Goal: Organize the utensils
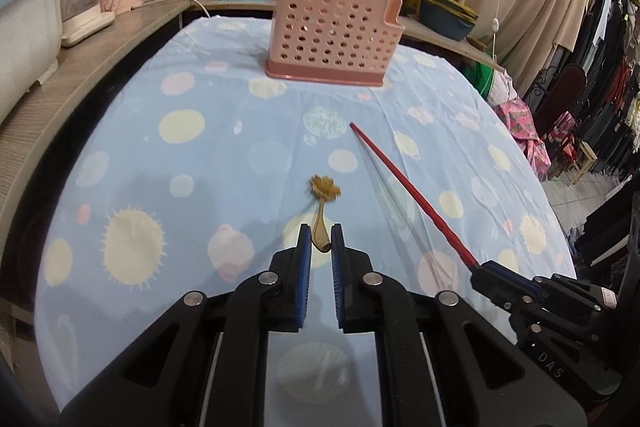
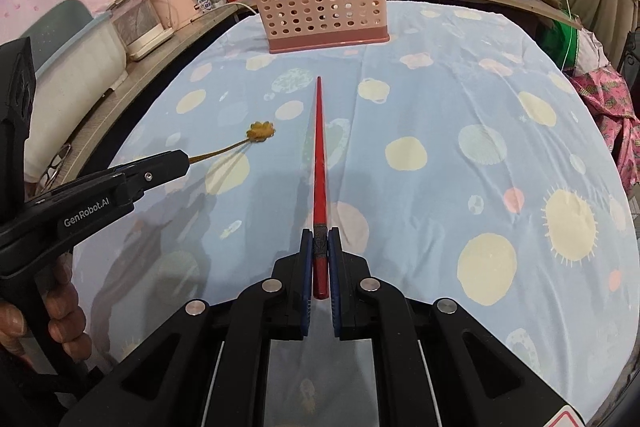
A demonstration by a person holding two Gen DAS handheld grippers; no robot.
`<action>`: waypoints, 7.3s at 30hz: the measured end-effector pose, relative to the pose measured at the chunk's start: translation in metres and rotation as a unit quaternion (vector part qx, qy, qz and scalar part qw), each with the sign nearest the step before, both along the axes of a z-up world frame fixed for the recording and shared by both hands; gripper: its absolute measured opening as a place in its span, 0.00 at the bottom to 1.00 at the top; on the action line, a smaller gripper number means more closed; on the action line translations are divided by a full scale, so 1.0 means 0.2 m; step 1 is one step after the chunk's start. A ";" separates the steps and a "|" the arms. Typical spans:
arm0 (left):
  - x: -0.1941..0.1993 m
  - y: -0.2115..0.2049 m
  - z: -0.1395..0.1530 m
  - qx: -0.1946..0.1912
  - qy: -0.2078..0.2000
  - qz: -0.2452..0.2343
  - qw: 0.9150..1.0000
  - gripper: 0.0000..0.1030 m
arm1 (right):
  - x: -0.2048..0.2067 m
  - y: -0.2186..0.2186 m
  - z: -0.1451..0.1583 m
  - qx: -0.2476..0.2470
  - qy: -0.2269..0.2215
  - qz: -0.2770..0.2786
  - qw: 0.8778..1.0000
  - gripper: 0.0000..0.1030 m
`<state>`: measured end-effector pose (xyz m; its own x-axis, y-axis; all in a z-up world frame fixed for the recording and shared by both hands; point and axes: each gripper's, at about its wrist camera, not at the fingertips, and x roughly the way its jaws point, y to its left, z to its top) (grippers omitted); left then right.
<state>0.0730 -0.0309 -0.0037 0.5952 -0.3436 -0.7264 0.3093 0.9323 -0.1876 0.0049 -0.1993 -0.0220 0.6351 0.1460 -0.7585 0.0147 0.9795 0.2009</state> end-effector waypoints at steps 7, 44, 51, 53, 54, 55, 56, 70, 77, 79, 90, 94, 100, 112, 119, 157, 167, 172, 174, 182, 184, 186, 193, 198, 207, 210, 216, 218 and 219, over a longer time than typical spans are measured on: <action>0.04 0.04 0.11 -0.010 -0.023 0.010 1.000 0.01 | 0.00 -0.05 0.18 0.010 -0.046 -0.015 0.999 0.07; 0.62 -0.07 0.97 -0.034 -0.199 0.009 0.979 0.01 | 0.61 -0.36 1.21 0.076 -0.304 -0.074 0.947 0.07; 0.84 -0.13 1.00 -0.017 -0.204 0.012 0.979 0.01 | 0.83 -0.41 1.32 0.093 -0.340 -0.102 0.930 0.07; 0.90 -0.14 0.99 -0.014 -0.201 0.015 0.979 0.01 | 0.89 -0.41 1.32 0.094 -0.341 -0.109 0.929 0.07; 0.94 -0.14 0.98 -0.012 -0.198 0.017 0.980 0.01 | 0.93 -0.42 1.31 0.093 -0.340 -0.112 0.929 0.07; 0.96 -0.15 0.97 -0.011 -0.195 0.018 0.980 0.01 | 0.97 -0.42 1.30 0.092 -0.337 -0.114 0.930 0.07; 0.99 -0.15 0.96 -0.010 -0.191 0.019 0.981 0.01 | 1.01 -0.42 1.29 0.092 -0.333 -0.116 0.931 0.07; 1.16 -0.21 0.76 -0.005 -0.148 0.014 0.989 0.01 | 1.30 -0.39 0.95 0.083 -0.239 -0.099 0.962 0.07; 1.17 -0.22 0.74 -0.011 -0.142 0.017 0.990 0.02 | 1.33 -0.37 0.86 0.085 -0.211 -0.088 0.970 0.07; 1.17 -0.22 0.73 -0.011 -0.142 0.019 0.990 0.02 | 1.33 -0.37 0.84 0.089 -0.205 -0.085 0.971 0.08; 1.12 -0.21 0.73 -0.019 -0.141 0.039 0.989 0.32 | 1.27 -0.35 0.82 0.077 -0.204 -0.082 0.973 0.17; 1.11 -0.20 0.73 -0.019 -0.141 0.041 0.989 0.36 | 1.24 -0.34 0.84 0.075 -0.209 -0.083 0.972 0.20; 1.04 -0.19 0.74 -0.020 -0.143 0.046 0.988 0.42 | 1.15 -0.33 0.88 0.069 -0.221 -0.080 0.969 0.30; 0.83 -0.18 0.72 -0.011 -0.138 0.047 0.989 0.54 | 0.91 -0.23 0.81 0.042 -0.201 -0.057 0.977 0.38; 0.71 -0.18 0.64 0.001 -0.121 0.045 0.992 0.54 | 0.80 -0.19 0.71 0.030 -0.172 -0.051 0.983 0.38; 0.37 -0.03 0.23 0.061 -0.052 0.080 0.994 0.86 | 0.44 -0.13 0.35 -0.051 -0.081 -0.059 0.994 0.55; 0.36 -0.03 0.18 0.073 -0.049 0.081 0.993 0.92 | 0.43 -0.16 0.29 -0.033 -0.074 -0.064 0.995 0.77; 0.36 -0.03 0.15 0.076 -0.043 0.086 0.992 0.92 | 0.43 -0.16 0.27 -0.029 -0.076 -0.066 0.995 0.83; 0.36 -0.03 0.15 0.077 -0.042 0.087 0.992 0.92 | 0.43 -0.16 0.27 -0.029 -0.074 -0.065 0.995 0.85; 0.35 -0.04 0.14 0.089 -0.047 0.087 0.991 0.92 | 0.43 -0.13 0.26 -0.045 -0.075 -0.069 0.994 0.93; 0.35 -0.04 0.14 0.089 -0.048 0.088 0.991 0.92 | 0.43 -0.13 0.26 -0.047 -0.075 -0.070 0.994 0.93; 0.35 -0.05 0.14 0.091 -0.050 0.088 0.991 0.92 | 0.43 -0.13 0.26 -0.047 -0.075 -0.070 0.994 0.93; 0.35 -0.05 0.14 0.100 -0.052 0.090 0.990 0.92 | 0.43 -0.12 0.26 -0.050 -0.073 -0.071 0.994 0.94; 0.35 -0.06 0.14 0.104 -0.051 0.087 0.989 0.92 | 0.43 -0.12 0.25 -0.052 -0.074 -0.071 0.993 0.94; 0.34 -0.07 0.14 0.111 -0.056 0.089 0.988 0.92 | 0.43 -0.11 0.25 -0.052 -0.072 -0.071 0.993 0.94; 0.34 -0.06 0.14 0.111 -0.057 0.089 0.988 0.92 | 0.43 -0.11 0.24 -0.051 -0.070 -0.070 0.994 0.94; 0.34 -0.06 0.14 0.113 -0.054 0.098 0.987 0.92 | 0.43 -0.11 0.24 -0.049 -0.069 -0.073 0.994 0.94; 0.34 -0.05 0.14 0.113 -0.052 0.098 0.987 0.92 | 0.43 -0.11 0.24 -0.050 -0.068 -0.073 0.994 0.94; 0.34 -0.05 0.14 0.113 -0.052 0.099 0.987 0.92 | 0.43 -0.12 0.24 -0.050 -0.068 -0.073 0.994 0.94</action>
